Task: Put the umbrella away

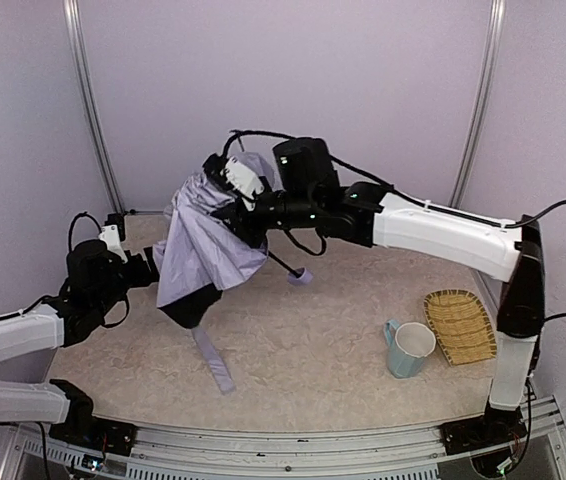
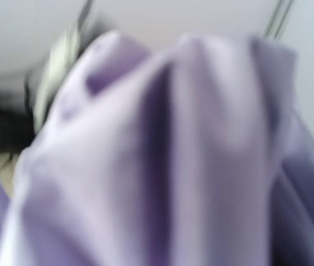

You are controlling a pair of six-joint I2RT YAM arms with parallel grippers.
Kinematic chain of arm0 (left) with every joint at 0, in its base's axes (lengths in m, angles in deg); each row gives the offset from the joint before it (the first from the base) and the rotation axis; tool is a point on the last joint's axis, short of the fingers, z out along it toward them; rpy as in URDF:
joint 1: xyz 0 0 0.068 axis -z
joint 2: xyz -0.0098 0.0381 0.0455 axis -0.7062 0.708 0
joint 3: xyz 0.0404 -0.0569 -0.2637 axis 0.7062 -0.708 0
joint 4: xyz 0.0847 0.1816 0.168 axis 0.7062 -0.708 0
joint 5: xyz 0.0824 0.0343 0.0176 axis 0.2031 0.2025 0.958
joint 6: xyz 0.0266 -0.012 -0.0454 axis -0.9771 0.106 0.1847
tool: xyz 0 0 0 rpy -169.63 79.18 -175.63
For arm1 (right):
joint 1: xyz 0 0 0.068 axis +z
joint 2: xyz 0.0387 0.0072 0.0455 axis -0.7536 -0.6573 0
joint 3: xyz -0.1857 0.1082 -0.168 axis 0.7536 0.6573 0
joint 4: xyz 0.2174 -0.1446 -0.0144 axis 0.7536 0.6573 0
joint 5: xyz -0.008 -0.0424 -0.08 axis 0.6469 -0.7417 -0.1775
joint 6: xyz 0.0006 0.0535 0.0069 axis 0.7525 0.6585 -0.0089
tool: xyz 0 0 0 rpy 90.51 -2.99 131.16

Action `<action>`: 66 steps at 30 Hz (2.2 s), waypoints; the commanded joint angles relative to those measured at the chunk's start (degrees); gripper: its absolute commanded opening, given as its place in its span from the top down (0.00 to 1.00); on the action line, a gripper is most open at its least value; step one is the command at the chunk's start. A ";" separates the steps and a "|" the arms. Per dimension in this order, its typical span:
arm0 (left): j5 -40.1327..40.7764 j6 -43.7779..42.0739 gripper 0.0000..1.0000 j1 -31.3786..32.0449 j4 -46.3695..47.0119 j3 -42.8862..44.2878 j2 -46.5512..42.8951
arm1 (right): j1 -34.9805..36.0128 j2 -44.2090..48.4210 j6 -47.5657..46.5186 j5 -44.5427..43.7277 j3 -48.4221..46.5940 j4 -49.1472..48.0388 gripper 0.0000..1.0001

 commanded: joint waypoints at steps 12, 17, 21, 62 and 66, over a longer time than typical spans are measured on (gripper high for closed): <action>8.79 1.44 0.01 -1.15 0.78 -2.62 -5.80 | -0.56 3.67 10.91 -2.98 60.41 -96.70 1.00; 7.97 0.84 0.01 -1.16 0.77 -2.07 -4.70 | 0.84 -7.22 19.85 -0.87 65.48 -96.23 1.00; 7.58 0.52 0.01 -1.19 1.22 -2.15 -4.36 | 3.95 -7.73 17.31 -4.38 70.69 -96.91 1.00; -56.09 -0.02 0.85 9.30 30.23 6.79 12.28 | -2.58 15.71 3.65 16.28 53.33 -73.97 0.90; -46.26 -6.70 0.95 10.62 8.52 12.72 6.89 | -3.84 21.45 3.25 10.38 58.89 -69.64 0.37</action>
